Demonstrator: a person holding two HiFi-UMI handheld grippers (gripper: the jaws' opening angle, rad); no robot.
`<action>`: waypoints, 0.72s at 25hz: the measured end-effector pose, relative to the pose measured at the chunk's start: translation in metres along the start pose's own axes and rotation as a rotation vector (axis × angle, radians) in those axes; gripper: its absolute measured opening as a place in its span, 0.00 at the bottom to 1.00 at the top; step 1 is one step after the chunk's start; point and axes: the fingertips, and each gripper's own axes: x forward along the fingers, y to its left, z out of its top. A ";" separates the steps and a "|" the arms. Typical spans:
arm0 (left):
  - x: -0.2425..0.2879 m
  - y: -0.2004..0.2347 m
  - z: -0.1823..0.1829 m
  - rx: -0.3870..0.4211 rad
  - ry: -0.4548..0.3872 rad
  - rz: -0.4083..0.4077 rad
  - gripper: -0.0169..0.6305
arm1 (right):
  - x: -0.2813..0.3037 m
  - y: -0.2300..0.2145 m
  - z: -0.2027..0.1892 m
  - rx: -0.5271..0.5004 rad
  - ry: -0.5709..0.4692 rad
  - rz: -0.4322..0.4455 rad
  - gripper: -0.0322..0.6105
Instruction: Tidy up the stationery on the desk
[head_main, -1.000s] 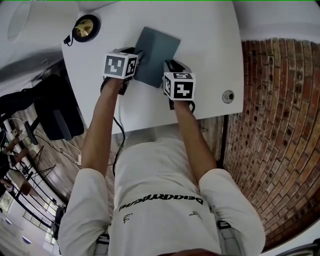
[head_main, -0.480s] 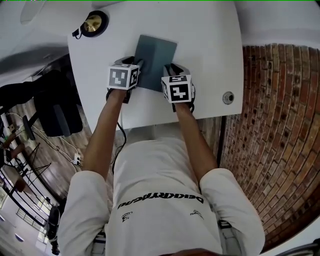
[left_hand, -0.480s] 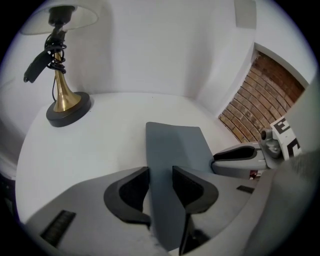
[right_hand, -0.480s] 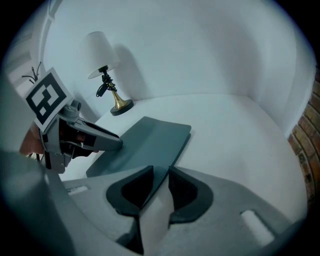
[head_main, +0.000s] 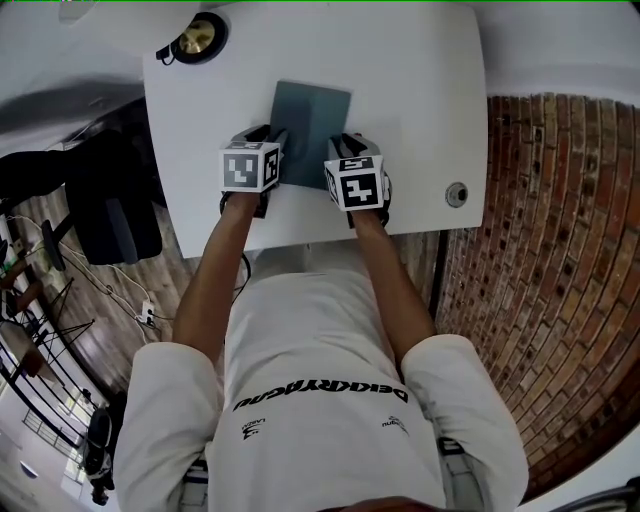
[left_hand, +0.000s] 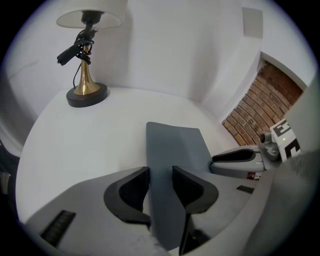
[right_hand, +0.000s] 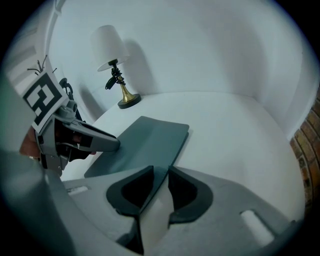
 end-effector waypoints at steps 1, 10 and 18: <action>-0.002 0.000 -0.002 -0.009 -0.005 0.007 0.25 | -0.001 0.001 -0.002 -0.005 0.001 0.000 0.18; -0.017 0.000 -0.028 -0.066 -0.032 0.054 0.25 | -0.006 0.015 -0.014 -0.062 0.011 0.043 0.17; -0.026 -0.001 -0.042 -0.103 -0.036 0.075 0.25 | -0.009 0.022 -0.020 -0.116 0.014 0.085 0.17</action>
